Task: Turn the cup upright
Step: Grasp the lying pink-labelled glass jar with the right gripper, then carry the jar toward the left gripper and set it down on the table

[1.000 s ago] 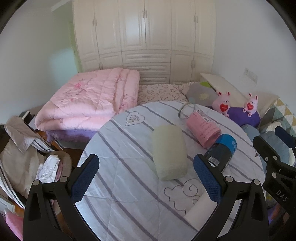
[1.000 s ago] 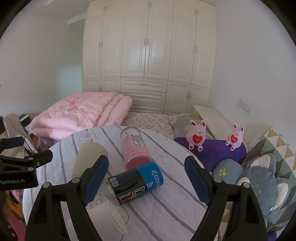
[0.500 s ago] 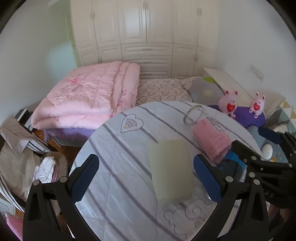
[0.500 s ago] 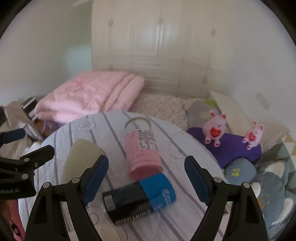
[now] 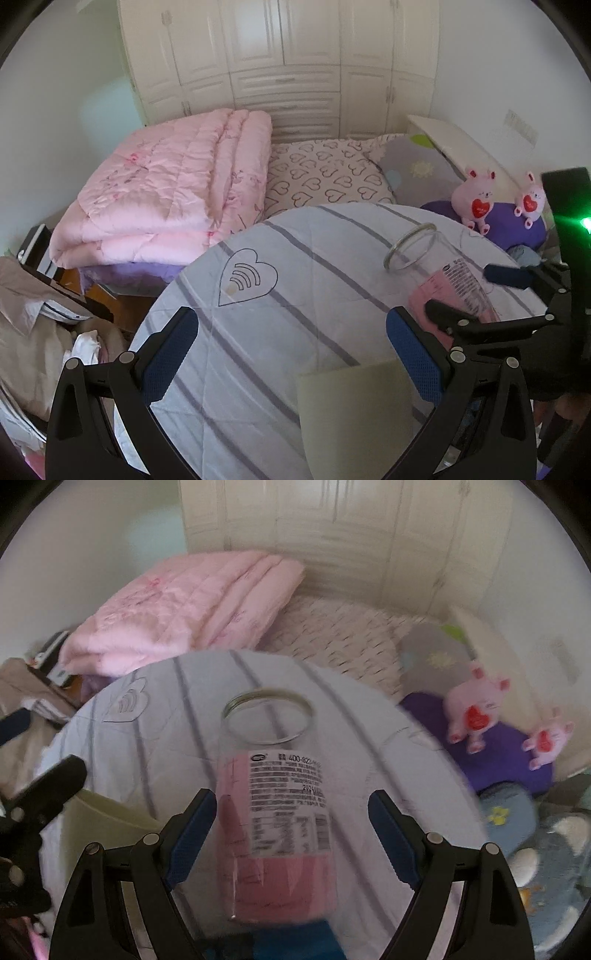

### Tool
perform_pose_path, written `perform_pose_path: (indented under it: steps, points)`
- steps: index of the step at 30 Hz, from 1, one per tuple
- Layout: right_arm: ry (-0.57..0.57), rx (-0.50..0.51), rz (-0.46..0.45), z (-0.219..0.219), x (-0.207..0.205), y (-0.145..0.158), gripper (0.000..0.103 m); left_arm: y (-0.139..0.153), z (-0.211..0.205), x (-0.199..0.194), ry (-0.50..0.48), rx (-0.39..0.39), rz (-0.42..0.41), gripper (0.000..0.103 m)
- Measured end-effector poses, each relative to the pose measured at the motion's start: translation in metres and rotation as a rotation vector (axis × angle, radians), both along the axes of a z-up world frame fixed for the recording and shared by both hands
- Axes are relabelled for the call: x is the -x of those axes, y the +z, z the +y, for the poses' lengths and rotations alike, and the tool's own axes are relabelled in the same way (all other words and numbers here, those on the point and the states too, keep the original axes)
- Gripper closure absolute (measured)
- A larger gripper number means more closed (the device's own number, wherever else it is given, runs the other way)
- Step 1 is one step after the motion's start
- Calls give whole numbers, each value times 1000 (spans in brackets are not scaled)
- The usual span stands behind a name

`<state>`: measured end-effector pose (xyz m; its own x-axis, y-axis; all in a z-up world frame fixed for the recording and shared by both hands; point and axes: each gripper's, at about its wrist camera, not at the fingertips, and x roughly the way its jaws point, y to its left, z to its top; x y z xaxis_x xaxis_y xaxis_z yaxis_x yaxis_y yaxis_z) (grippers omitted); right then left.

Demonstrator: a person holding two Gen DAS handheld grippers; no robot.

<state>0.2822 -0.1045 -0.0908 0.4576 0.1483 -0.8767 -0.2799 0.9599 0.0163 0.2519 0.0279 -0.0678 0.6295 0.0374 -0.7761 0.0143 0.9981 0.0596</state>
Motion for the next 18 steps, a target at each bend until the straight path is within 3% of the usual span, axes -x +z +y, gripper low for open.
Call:
perform_pose_path:
  steps: [3,7,9,10,18]
  points:
    - [1,-39,100,1,-15,-14,18,-3,0,-5,0,0,3,0]
    - [16,-54,136,5,-21,-25,18,-2,2,-3,0,9,2,0]
    - [22,-48,133,5,-20,-25,21,-2,2,-4,3,8,2,0]
    - [29,-47,117,6,-19,-22,28,-1,2,-2,3,11,0,0]
    - [9,-5,27,7,-7,-1,29,16,9,16,8,38,-35,0]
